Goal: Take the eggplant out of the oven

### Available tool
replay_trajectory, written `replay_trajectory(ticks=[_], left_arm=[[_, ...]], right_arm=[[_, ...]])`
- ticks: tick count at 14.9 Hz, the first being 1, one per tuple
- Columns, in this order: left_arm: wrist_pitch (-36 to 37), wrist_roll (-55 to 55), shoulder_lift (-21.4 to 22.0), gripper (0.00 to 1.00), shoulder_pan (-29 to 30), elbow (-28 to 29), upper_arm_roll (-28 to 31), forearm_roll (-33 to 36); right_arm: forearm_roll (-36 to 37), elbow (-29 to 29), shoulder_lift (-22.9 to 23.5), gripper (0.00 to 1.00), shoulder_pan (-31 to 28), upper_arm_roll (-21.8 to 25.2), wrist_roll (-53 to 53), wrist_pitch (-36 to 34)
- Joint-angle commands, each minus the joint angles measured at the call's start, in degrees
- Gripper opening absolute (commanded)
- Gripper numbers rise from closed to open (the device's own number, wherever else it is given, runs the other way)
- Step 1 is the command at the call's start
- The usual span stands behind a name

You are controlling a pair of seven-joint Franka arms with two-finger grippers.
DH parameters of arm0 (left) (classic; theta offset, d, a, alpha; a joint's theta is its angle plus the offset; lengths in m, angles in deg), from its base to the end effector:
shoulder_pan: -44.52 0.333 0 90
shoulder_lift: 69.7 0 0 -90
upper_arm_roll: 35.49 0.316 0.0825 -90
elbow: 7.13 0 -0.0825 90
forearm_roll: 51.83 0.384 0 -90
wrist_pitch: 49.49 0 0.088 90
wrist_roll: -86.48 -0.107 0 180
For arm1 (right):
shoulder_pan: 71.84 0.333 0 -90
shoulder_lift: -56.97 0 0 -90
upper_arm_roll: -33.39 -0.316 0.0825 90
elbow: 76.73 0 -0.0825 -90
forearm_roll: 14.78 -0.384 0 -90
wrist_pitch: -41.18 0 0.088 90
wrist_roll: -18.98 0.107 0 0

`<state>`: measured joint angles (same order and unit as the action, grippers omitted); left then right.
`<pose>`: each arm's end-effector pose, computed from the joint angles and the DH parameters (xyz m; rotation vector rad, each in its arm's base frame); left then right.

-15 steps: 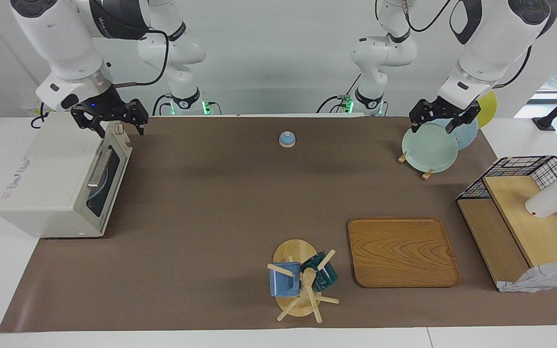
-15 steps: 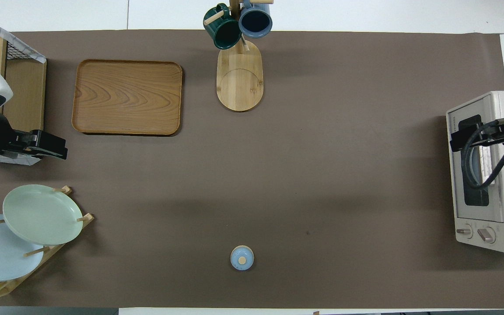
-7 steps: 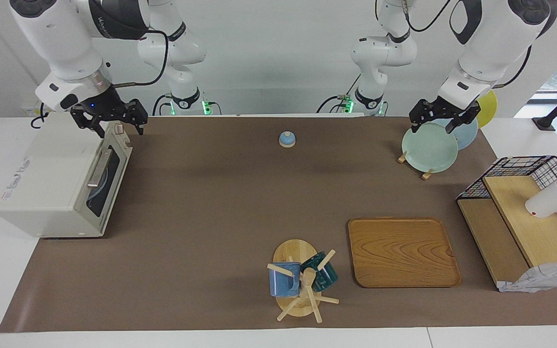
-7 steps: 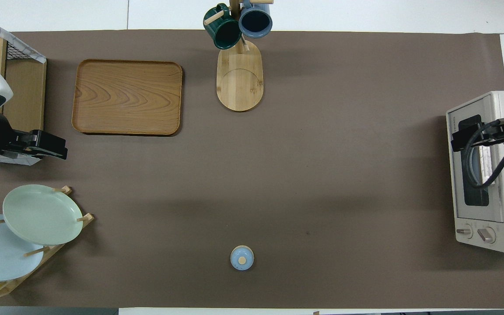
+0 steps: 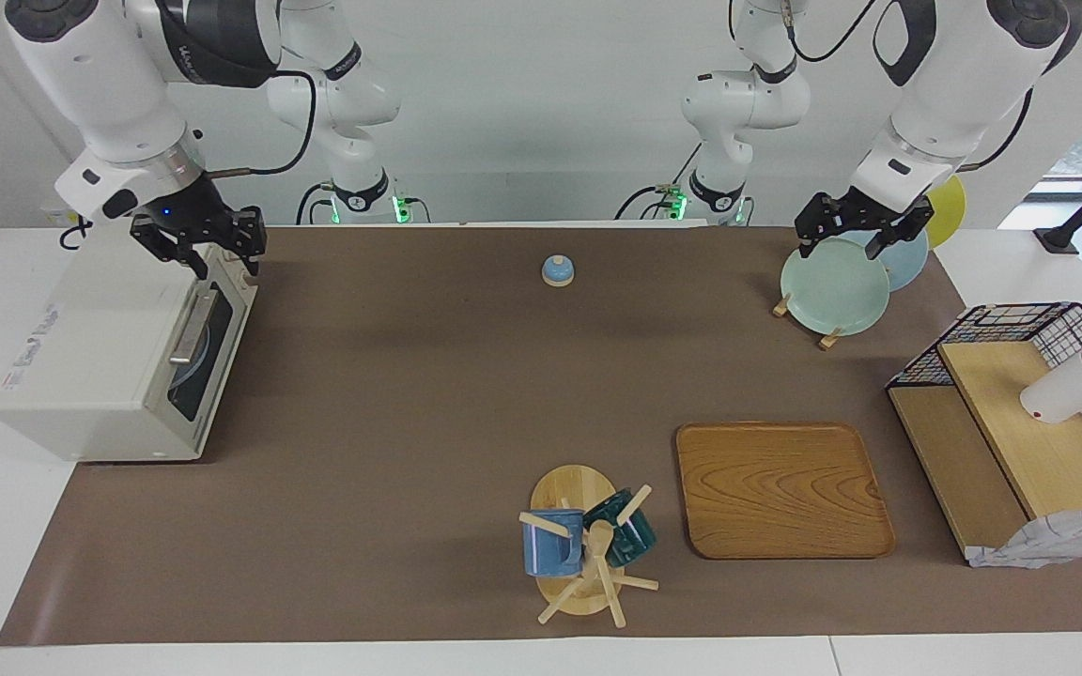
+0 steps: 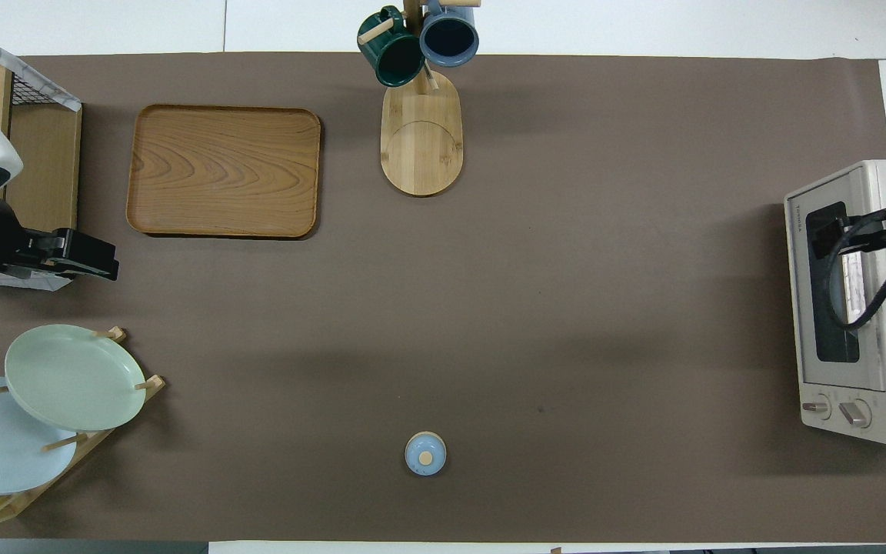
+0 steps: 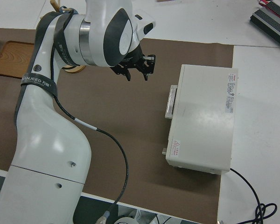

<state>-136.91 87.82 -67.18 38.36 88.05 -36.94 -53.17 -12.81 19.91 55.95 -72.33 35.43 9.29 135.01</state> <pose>0.5287 -0.0735 0.6023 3.1185 -0.1707 -0.1452 0.5510 -0.0280 0.5853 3.1047 0.1987 -0.0539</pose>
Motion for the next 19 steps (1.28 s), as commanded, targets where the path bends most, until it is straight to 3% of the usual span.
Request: replay_trajectory(ticks=[1,5,13,19], left_arm=[[0.59,0.07,0.73,1.0,0.63,0.01,-0.12,-0.59],[0.59,0.07,0.64,1.0,0.63,0.01,-0.12,-0.59],[0.68,0.07,0.64,1.0,0.63,0.01,-0.12,-0.59],[0.68,0.07,0.64,1.0,0.63,0.01,-0.12,-0.59]], right_arm=[[-0.83,9.69,-4.25,0.0,-2.49,-0.12,-3.22,9.24],[4.08,13.48,-3.99,0.0,-5.03,0.06,-1.82,11.54],[6.28,20.07,-3.29,0.0,-9.6,0.06,-1.9,17.34],[6.21,22.62,-2.85,0.0,-8.91,-0.12,-0.86,19.98]])
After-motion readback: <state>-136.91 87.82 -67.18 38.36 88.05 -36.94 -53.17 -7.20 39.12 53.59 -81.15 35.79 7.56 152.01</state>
